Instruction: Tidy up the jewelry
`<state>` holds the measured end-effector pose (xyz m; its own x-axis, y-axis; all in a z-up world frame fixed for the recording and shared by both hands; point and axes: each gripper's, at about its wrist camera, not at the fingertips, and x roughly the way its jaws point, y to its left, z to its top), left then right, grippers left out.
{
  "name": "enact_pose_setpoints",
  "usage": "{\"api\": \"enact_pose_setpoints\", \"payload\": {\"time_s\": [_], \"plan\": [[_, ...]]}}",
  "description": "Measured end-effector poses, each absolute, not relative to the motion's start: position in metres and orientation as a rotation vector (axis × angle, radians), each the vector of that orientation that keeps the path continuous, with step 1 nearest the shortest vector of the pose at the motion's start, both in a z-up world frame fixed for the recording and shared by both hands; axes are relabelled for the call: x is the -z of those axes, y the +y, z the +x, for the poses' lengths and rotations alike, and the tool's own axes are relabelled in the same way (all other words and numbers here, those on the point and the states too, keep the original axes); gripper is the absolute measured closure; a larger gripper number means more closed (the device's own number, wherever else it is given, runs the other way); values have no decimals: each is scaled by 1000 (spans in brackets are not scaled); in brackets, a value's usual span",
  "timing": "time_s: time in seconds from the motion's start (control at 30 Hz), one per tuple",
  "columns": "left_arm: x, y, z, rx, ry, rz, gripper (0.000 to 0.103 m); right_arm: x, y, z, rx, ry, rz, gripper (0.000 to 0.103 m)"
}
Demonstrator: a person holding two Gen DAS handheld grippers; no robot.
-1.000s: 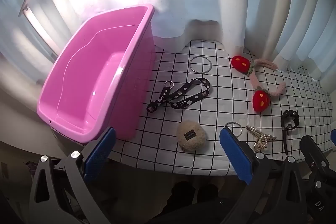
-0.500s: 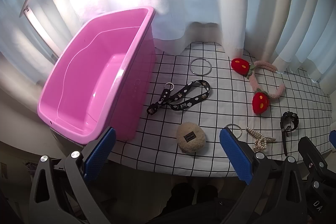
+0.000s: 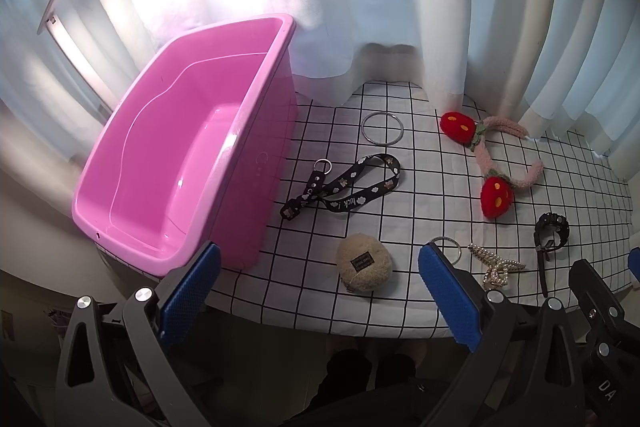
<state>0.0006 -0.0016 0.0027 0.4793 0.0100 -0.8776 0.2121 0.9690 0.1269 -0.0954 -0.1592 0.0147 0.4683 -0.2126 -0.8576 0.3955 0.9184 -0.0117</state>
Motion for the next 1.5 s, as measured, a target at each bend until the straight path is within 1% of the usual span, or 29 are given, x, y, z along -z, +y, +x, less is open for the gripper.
{"api": "enact_pose_setpoints", "payload": {"time_s": [0.97, 1.1, 1.27, 1.4, 1.5], "plan": [[-3, -2, 1, 125, 1067, 230, 6, -16, -159, -96, 380, 1015, 205, 9], [0, 0, 4, 127, 1072, 217, 6, -12, -166, -100, 361, 1006, 241, 9], [23, 10, 2, 137, 1082, 187, 6, 13, -186, -112, 286, 1019, 362, 9], [47, 23, -5, 144, 1099, 118, 6, 36, -197, -122, 275, 1026, 371, 9], [65, 21, -14, 165, 1106, 118, 6, 54, -209, -128, 253, 1035, 391, 9]]}}
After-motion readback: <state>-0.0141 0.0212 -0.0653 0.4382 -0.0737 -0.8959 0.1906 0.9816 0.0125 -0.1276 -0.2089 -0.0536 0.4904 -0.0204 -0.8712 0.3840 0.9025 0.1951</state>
